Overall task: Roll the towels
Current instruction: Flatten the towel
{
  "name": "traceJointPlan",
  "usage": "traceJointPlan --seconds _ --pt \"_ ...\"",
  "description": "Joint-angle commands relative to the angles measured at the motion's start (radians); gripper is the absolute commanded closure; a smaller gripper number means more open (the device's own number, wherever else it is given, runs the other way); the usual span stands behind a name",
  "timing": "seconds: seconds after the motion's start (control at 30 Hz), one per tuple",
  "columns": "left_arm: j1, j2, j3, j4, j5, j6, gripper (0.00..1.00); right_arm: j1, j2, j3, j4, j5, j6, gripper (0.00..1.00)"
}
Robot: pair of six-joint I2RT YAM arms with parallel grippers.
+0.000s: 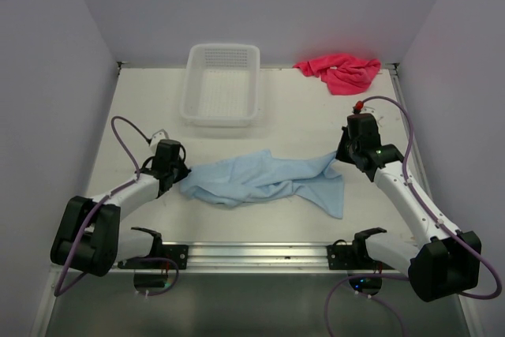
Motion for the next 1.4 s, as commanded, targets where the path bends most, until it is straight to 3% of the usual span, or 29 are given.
traceJointPlan --seconds 0.0,0.3,0.7,1.07,1.3,1.33,1.37 --pt "0.007 -0.001 0.018 -0.008 0.022 0.023 1.00 -0.005 -0.004 0.010 0.017 -0.015 0.004 1.00" --pt "0.009 -0.055 0.289 -0.160 -0.153 0.082 1.00 -0.005 0.019 0.137 -0.043 0.057 -0.030 1.00" --pt "0.009 -0.178 0.509 -0.267 -0.200 0.138 1.00 -0.004 0.052 0.445 -0.182 0.186 -0.141 1.00" --pt "0.013 -0.345 0.501 -0.394 -0.262 0.127 1.00 -0.004 -0.017 0.478 -0.242 0.195 -0.113 1.00" --pt "0.013 -0.521 0.314 -0.471 -0.086 0.013 1.00 -0.004 -0.076 0.387 -0.248 0.163 -0.072 1.00" --pt "0.013 -0.538 0.293 -0.494 -0.056 -0.002 0.97 -0.005 -0.086 0.366 -0.251 0.162 -0.067 1.00" --pt "0.013 -0.572 0.250 -0.505 0.005 -0.008 0.86 -0.005 -0.090 0.356 -0.250 0.154 -0.061 1.00"
